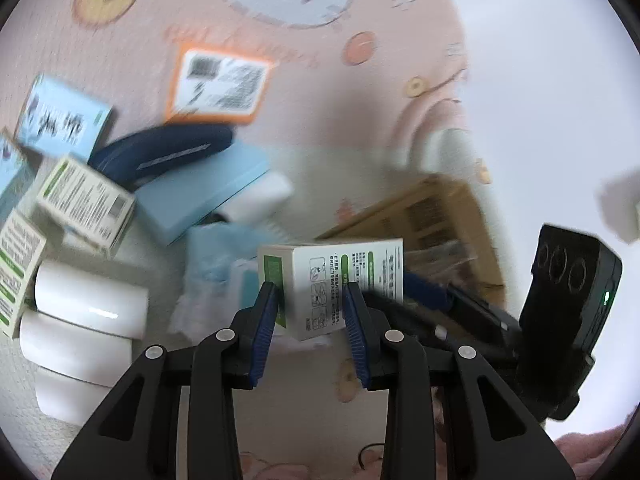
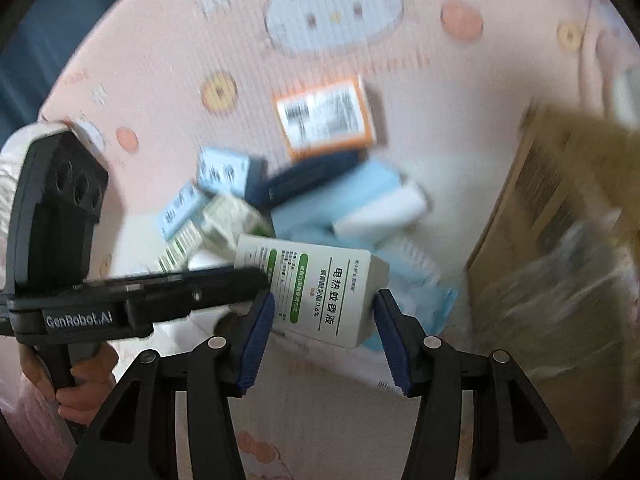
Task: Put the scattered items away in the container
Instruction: 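Lift the medicine box and carry it over the cardboard box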
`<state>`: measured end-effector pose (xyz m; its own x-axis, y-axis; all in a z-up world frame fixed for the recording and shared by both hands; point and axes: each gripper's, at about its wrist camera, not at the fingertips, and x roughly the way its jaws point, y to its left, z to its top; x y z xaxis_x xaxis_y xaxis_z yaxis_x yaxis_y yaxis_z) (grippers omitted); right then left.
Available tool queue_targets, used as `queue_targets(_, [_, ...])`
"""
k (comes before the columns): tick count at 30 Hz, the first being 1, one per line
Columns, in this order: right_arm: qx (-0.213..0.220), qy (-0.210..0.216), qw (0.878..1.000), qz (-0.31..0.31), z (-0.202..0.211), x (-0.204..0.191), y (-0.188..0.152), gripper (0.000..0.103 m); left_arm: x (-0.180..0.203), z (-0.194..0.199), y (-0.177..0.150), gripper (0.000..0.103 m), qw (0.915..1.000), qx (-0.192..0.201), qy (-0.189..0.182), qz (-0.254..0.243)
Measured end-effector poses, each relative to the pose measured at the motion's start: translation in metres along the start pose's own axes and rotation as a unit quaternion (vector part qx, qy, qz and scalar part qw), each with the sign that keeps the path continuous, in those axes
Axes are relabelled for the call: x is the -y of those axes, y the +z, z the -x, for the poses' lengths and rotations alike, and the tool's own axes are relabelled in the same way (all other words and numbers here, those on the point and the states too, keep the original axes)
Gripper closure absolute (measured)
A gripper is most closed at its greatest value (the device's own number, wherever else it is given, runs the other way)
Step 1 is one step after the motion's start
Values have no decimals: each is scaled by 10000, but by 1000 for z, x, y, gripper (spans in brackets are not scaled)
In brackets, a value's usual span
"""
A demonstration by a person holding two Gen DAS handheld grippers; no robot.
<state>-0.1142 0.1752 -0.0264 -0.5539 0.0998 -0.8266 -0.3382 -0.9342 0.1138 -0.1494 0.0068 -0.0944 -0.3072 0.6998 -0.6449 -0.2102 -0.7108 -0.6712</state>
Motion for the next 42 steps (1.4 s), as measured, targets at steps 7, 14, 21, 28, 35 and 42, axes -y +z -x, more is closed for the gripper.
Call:
queue_targets(7, [611, 212, 9979, -29, 50, 10, 35, 61, 47, 12, -3, 67, 9989, 210, 135, -387])
queue_targets(14, [786, 252, 9966, -28, 69, 19, 29, 67, 54, 15, -5, 67, 9994, 283, -183, -122])
queue_targets(21, [1027, 21, 9947, 98, 93, 28, 33, 67, 83, 22, 7, 67, 9975, 531, -300, -360])
queue_targets(28, [1358, -369, 9900, 3, 131, 66, 33, 67, 132, 5, 27, 67, 9938, 543, -604, -754])
queue_targets(35, [1448, -861, 9853, -282, 166, 118, 26, 67, 187, -45, 41, 67, 9910, 132, -967, -913])
queue_targets(42, [1292, -1311, 9817, -485, 182, 172, 15, 67, 229, -107, 46, 67, 9896, -464, -1056, -865])
